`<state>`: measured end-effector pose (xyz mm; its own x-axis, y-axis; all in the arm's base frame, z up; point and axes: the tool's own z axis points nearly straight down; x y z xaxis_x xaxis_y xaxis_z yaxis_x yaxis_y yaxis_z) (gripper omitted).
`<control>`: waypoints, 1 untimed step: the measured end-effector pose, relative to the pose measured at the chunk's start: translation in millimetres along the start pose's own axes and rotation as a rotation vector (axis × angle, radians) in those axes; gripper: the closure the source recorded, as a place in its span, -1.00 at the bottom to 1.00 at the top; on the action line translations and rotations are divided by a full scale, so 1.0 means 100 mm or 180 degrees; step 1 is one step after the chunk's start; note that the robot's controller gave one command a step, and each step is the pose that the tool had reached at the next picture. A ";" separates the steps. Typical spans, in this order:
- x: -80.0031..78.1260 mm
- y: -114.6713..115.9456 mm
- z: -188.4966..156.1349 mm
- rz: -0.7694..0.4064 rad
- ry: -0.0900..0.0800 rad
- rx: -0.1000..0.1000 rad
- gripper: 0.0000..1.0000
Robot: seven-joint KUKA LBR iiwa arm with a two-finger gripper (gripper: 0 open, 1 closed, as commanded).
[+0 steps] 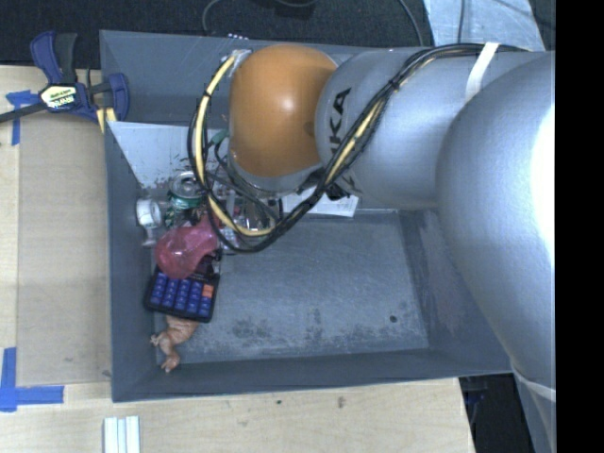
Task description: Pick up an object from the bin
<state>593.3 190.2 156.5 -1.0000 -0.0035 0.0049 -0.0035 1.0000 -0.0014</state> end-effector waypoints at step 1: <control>-0.02 -0.01 -0.05 0.0008 -0.0023 -0.0007 -1.00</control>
Offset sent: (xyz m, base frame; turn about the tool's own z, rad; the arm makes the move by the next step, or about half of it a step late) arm -0.0079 -0.0017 -0.0395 -0.2615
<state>594.9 189.6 161.5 -1.0000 -0.0010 -0.0023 -0.0010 1.0000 0.0009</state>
